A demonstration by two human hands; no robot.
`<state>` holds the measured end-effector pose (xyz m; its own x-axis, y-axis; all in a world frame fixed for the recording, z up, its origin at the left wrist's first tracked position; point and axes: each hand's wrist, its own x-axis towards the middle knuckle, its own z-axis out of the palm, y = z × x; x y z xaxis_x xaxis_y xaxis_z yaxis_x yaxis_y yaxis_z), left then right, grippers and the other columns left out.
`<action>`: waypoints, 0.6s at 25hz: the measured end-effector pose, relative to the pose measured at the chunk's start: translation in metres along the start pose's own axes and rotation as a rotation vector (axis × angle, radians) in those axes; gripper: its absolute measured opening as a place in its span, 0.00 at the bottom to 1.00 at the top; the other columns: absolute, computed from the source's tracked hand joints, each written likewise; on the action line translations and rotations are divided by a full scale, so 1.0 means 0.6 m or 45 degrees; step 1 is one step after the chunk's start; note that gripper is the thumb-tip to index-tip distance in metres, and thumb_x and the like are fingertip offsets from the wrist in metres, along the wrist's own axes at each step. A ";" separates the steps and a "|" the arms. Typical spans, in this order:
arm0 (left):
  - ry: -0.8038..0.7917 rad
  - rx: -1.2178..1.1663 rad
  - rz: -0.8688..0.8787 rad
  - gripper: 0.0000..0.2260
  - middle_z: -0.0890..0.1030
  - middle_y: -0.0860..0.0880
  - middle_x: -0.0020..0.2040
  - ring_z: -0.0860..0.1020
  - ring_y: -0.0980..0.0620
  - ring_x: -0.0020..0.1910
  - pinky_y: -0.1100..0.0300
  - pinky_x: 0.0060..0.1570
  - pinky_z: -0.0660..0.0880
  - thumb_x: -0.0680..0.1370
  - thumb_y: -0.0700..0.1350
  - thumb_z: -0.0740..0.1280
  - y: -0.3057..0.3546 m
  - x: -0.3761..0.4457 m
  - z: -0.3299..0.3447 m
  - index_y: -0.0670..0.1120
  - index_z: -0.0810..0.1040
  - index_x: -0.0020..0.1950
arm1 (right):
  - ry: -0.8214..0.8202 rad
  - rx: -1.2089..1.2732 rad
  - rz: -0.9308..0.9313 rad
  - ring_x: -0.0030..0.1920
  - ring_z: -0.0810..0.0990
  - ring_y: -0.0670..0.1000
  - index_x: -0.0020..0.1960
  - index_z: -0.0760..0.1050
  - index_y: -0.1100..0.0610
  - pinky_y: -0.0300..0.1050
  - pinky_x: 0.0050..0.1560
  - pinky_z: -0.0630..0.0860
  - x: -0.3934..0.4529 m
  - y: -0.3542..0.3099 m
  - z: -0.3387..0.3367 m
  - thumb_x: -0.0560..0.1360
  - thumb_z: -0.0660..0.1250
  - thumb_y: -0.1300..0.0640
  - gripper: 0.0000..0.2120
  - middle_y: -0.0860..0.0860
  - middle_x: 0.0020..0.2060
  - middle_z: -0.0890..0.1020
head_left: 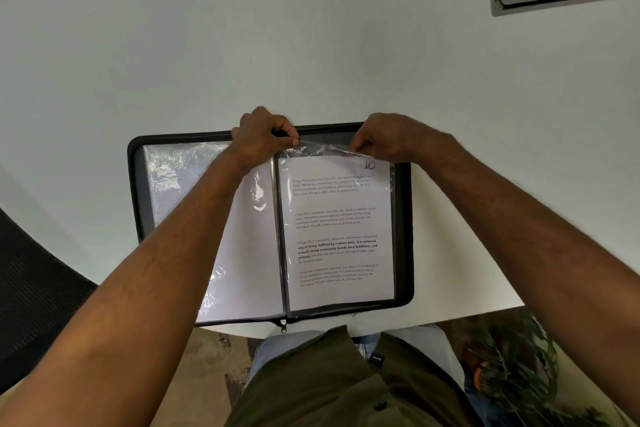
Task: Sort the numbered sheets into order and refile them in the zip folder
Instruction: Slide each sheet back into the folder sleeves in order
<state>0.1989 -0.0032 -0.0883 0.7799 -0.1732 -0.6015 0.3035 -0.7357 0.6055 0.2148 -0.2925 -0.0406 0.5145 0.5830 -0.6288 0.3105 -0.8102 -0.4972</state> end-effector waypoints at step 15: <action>0.228 0.450 0.216 0.24 0.73 0.45 0.70 0.70 0.40 0.70 0.48 0.68 0.65 0.76 0.53 0.73 -0.003 -0.080 0.029 0.52 0.75 0.71 | 0.752 0.451 0.274 0.64 0.76 0.49 0.77 0.65 0.46 0.48 0.63 0.75 -0.073 -0.035 0.081 0.82 0.66 0.51 0.25 0.48 0.69 0.73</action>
<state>0.1513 -0.0049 -0.0699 0.8949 -0.2172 -0.3898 -0.0187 -0.8910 0.4536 0.1468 -0.2981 -0.0319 0.9126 0.2013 -0.3559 -0.0726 -0.7768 -0.6255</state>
